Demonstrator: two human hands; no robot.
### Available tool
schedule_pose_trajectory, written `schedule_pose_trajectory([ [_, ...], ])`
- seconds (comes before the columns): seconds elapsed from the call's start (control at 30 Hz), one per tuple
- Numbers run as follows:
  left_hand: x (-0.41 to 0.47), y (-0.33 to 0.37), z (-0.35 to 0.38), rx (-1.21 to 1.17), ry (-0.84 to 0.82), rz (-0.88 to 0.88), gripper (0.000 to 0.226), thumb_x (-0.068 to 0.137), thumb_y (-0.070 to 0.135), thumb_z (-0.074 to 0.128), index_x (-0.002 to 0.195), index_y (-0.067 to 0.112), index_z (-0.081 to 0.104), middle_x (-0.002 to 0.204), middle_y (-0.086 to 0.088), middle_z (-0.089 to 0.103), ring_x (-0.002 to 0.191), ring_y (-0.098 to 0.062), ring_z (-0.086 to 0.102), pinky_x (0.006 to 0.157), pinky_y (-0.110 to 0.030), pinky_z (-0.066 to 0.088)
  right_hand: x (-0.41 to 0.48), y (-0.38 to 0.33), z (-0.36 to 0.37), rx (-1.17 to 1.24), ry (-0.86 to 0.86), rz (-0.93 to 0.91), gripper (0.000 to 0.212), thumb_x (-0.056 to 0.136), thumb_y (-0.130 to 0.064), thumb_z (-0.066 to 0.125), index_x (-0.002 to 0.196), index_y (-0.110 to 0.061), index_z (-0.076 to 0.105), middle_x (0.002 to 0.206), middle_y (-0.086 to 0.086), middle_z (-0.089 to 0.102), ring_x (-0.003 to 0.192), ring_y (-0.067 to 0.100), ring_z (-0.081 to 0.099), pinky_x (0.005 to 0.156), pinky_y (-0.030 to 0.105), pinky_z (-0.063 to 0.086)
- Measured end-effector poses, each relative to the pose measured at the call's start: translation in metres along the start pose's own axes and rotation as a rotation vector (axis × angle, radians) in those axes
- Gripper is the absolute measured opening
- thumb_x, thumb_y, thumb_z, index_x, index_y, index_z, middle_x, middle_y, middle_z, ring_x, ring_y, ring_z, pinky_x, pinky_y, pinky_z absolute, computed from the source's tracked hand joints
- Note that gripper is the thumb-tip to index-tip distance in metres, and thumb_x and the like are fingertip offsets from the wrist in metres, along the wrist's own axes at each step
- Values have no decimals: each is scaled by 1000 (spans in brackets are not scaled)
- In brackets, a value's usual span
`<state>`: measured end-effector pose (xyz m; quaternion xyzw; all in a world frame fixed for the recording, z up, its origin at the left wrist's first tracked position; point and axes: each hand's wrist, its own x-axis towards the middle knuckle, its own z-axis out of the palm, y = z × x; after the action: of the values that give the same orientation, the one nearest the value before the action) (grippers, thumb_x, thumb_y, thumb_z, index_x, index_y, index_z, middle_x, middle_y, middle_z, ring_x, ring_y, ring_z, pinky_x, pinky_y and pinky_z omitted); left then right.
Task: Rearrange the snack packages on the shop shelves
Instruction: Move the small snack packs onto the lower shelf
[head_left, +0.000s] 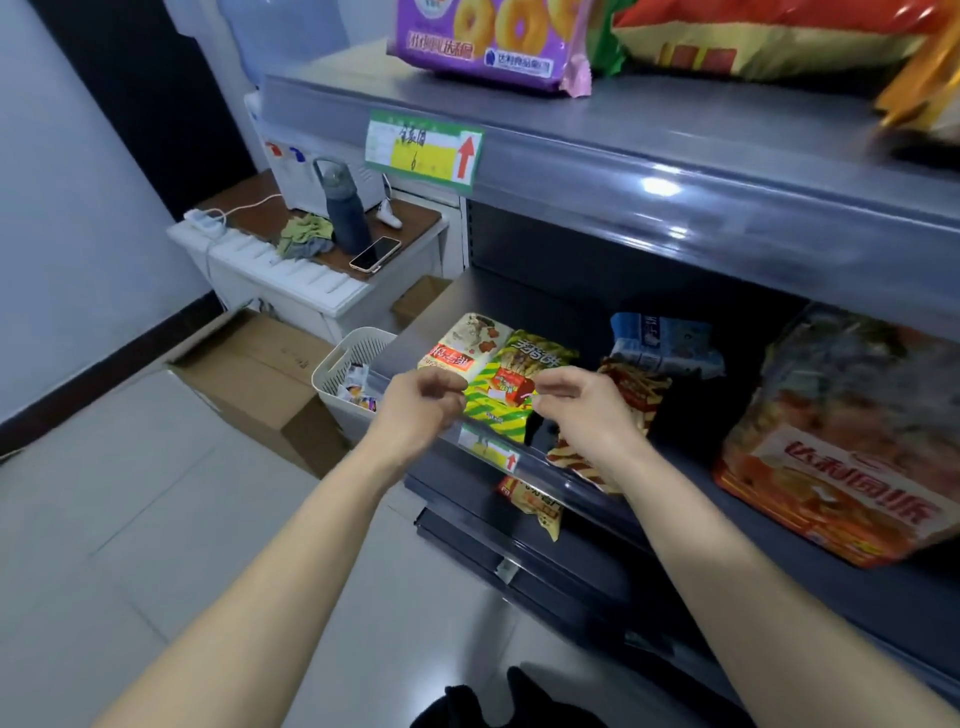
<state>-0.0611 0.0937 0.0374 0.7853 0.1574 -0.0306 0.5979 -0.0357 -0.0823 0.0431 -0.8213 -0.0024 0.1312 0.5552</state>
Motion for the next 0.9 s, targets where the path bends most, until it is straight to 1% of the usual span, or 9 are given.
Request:
schedule_pose_trajectory([
  [0.07,16,-1,-5,-2,7,-6,21,87,-6,54,80,13,61,79,-9,60,75,-21,55,69,-26,46,12,-4,2,-10,8,4,29,90,-8,61,118,-12,63,112,-3,62,100,7,56,68,7,40],
  [0.17,41,-2,-14,2,17,9,17,87,-8,54,87,8,61,77,-7,59,78,-23,55,75,-31,46,30,-9,9,-5,40,18,31,89,-6,61,120,-9,62,116,1,63,102,9,56,77,11,40],
  [0.33,86,-6,-32,49,-42,25,15,86,-9,54,90,5,61,74,-6,61,69,-18,54,75,-32,46,57,-19,34,2,121,39,32,89,-3,58,120,-5,61,116,6,63,100,10,55,80,16,42],
  [0.43,112,-9,-43,135,-68,19,13,87,-6,55,93,4,60,86,-12,61,79,-21,55,77,-34,48,69,-24,58,58,142,96,33,90,-2,55,123,-4,59,120,9,62,99,11,54,69,14,44],
  [0.5,127,-13,-47,238,-82,15,12,87,-3,57,96,5,59,91,-11,59,85,-20,53,79,-32,47,78,-29,75,66,130,147,36,91,-4,54,127,-3,56,125,10,60,99,12,54,68,13,43],
  [0.53,134,-16,-49,299,-97,8,14,87,-1,58,100,5,60,94,-10,59,88,-19,53,81,-31,46,83,-30,83,55,123,171,39,92,-6,54,130,-4,54,128,9,59,102,14,54,73,16,45],
  [0.6,145,-23,-50,405,-139,-19,25,87,3,60,111,1,59,100,-11,59,91,-19,51,81,-27,41,92,-33,98,-2,113,226,44,92,-11,56,135,-5,50,136,9,53,116,19,54,96,26,44],
  [0.67,154,-28,-49,454,-176,-50,29,86,5,61,114,-1,58,101,-12,60,92,-20,53,81,-29,43,98,-35,107,-53,105,292,49,92,-13,55,139,-5,44,143,10,47,125,24,50,106,32,39],
  [0.9,173,-33,-46,403,-342,-94,8,88,0,59,86,8,60,92,-14,66,80,-22,60,72,-33,52,116,-40,121,-199,186,464,45,92,-2,43,137,-1,42,136,15,48,116,27,52,85,29,44],
])
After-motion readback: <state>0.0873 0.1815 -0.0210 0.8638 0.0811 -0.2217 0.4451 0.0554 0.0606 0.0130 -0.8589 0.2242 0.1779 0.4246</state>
